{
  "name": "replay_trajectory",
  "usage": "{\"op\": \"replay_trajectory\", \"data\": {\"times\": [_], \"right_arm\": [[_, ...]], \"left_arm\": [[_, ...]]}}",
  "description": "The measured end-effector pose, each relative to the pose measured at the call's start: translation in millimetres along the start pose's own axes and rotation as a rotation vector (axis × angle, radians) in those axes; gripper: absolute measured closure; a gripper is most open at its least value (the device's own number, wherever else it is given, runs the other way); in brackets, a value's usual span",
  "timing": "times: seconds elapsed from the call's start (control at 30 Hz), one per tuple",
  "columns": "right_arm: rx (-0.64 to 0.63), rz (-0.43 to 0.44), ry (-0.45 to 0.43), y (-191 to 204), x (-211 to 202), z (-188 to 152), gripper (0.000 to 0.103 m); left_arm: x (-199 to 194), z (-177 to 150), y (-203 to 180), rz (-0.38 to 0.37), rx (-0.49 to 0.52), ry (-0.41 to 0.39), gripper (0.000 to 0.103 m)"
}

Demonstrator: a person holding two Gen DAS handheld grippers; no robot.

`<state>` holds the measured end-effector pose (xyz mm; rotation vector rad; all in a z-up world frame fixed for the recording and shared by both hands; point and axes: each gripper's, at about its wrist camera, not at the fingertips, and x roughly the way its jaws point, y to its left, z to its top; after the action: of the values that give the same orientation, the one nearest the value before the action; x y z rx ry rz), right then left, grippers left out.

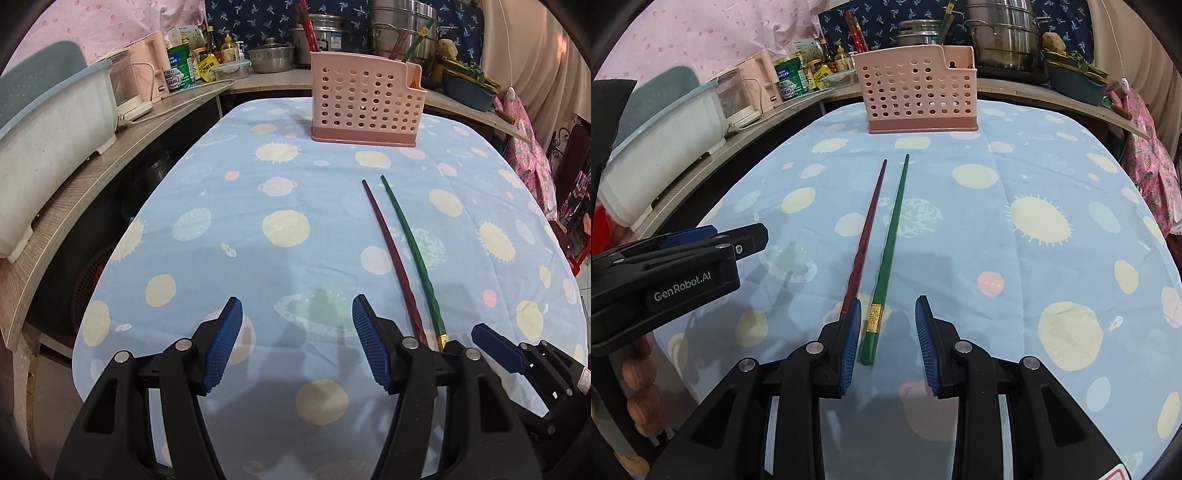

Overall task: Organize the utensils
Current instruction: 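Grasp the green chopstick with the right tool while the left tool approaches the dark red one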

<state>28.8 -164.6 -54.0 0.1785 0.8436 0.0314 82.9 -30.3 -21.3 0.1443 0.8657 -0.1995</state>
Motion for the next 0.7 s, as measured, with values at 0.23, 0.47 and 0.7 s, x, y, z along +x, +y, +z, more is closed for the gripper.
{"op": "replay_trajectory", "data": {"times": [0.23,0.47,0.7], "right_arm": [[-0.006,-0.005,0.017,2,7,-5,0.077],[-0.017,-0.034,0.016,2,8,-8,0.088],[0.033,-0.061,0.010,-16,3,-11,0.096]], "left_arm": [[1,-3,-1,-0.005,0.003,0.005,0.041],[3,-5,-4,-0.009,0.005,0.011,0.038],[1,-11,-12,-0.028,0.020,0.016,0.028]]}}
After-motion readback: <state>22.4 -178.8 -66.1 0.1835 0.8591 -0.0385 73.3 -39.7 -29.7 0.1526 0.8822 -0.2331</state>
